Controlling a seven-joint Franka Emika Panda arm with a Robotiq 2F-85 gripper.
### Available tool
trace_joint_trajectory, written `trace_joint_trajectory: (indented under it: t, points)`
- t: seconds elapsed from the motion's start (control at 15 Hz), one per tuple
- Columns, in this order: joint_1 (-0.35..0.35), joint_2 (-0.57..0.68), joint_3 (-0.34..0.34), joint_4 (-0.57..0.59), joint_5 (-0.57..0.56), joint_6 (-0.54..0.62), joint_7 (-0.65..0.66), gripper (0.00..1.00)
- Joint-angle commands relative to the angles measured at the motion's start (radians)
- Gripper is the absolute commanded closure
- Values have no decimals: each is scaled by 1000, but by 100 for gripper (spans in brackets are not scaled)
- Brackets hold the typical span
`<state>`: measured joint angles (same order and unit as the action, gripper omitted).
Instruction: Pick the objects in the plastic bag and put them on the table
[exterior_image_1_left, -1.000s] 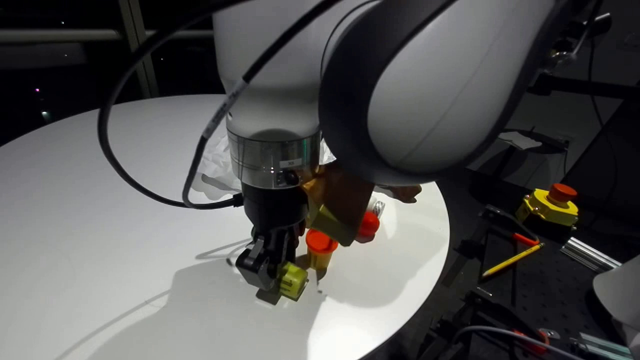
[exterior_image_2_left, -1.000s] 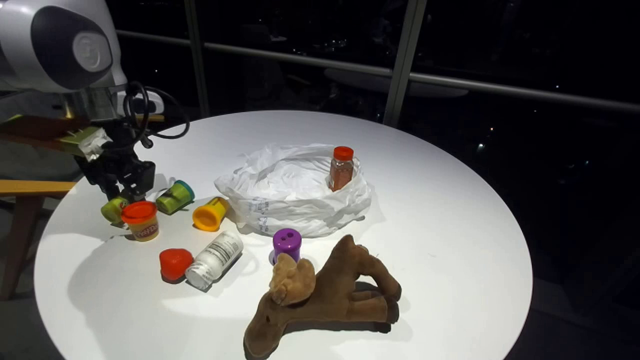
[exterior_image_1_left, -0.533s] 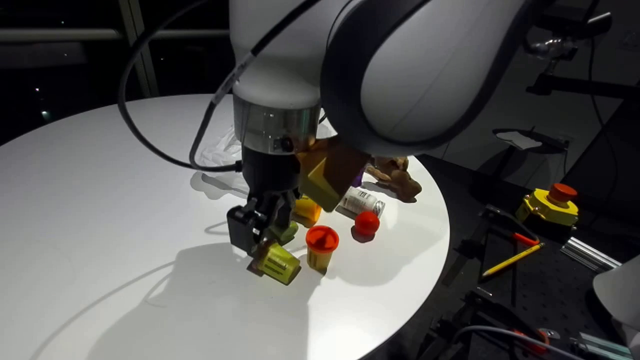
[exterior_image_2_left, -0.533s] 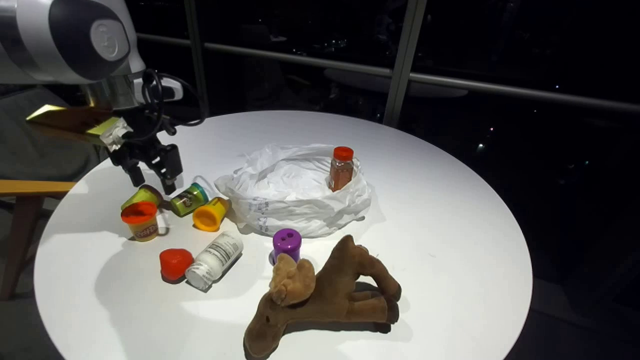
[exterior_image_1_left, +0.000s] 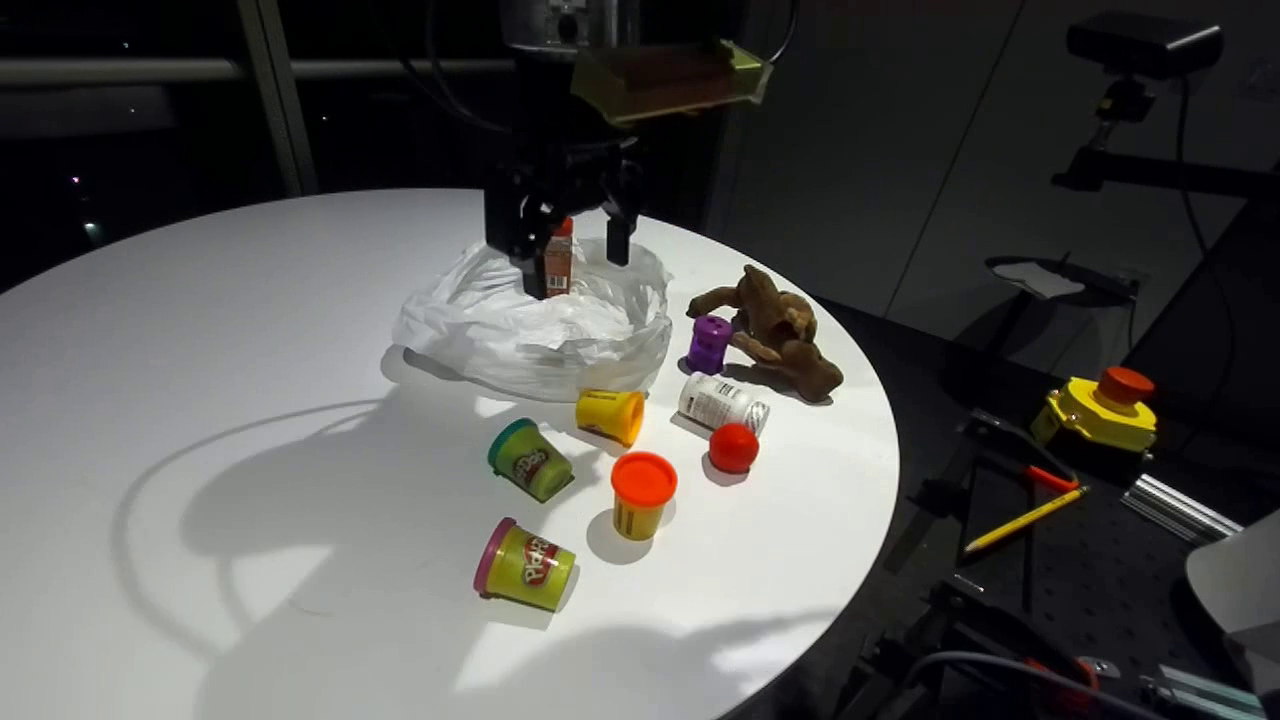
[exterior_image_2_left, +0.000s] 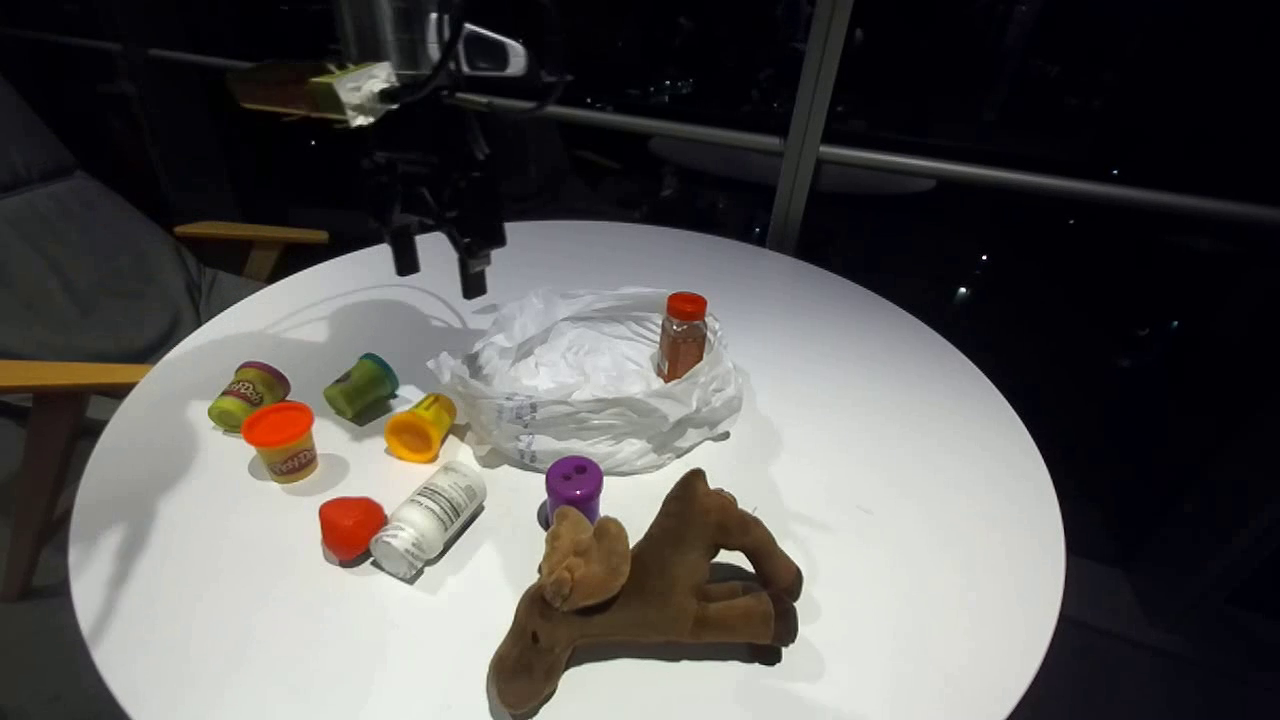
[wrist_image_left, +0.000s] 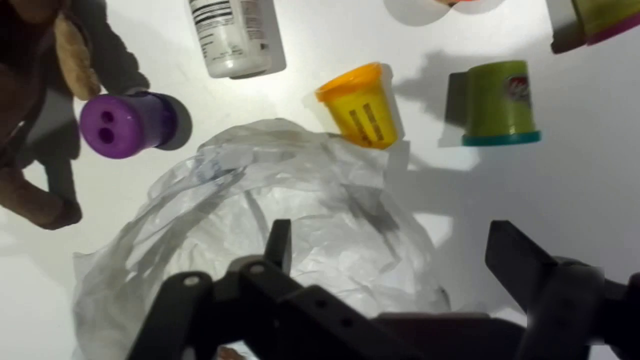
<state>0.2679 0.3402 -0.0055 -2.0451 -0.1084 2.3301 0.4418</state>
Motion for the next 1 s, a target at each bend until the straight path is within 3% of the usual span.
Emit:
trace_joint_trajectory:
  t: [0.0, 0.2, 0.4, 0.67, 0.93]
  points:
    - [-82, 174, -15, 249, 72, -135, 32, 0]
    - [-140, 310, -28, 409, 155, -149, 70, 0]
    - [-165, 410, -43, 531, 206, -75, 111, 0]
    - [-153, 474, -91, 636, 179, -52, 184, 0]
    - [-135, 470, -128, 659, 125, -81, 197, 0]
